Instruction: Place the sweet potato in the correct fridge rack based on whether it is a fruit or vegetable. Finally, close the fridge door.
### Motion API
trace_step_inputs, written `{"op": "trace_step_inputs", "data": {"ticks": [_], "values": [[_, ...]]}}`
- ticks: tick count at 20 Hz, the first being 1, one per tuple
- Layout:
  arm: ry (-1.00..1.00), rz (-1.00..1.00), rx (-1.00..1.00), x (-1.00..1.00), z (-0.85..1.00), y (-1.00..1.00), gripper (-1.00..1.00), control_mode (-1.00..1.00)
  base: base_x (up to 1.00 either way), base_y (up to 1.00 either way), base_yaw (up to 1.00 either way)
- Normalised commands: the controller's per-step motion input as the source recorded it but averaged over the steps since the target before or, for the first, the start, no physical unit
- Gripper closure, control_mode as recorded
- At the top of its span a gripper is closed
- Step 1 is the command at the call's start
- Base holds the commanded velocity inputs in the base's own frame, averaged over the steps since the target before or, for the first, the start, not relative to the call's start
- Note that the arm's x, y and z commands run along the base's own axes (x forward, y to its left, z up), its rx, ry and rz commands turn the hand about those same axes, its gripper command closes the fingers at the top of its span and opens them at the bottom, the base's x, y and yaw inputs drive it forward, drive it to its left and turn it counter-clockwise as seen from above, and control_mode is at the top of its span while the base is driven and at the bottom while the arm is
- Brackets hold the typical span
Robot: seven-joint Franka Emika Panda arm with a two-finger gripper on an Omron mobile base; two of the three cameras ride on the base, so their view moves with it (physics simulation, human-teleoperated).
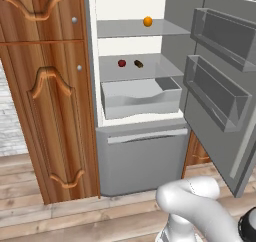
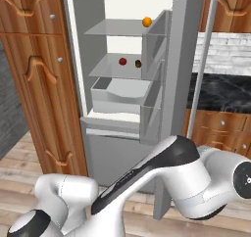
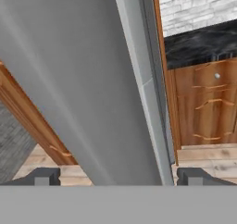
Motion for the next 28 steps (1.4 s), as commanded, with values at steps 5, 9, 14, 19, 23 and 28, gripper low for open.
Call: {"op": "trace_step_inputs", "data": {"ticks": [5, 9, 14, 19, 23, 28], "values": [[0.0, 0.0, 0.0, 0.21, -0.17, -0.03, -1.0, -1.0, 0.0, 0.0, 0.0], [0.0, 0.0, 0.0, 0.32, -0.25, -0.01, -1.0, -1.0, 0.0, 0.0, 0.0], [0.0, 0.0, 0.0, 0.29, -0.11, -0.11, -1.0, -1.0, 0.0, 0.0, 0.0], [0.0, 0.0, 0.0, 0.24, 0.0, -0.1, -1.0, -1.0, 0.0, 0.0, 0.0], [0.0, 0.0, 0.0, 0.2, 0.0, -0.13, -1.0, -1.0, 0.0, 0.0, 0.0], [0.0, 0.0, 0.0, 0.1, 0.0, -0.18, -1.0, -1.0, 0.0, 0.0, 0.0]]}}
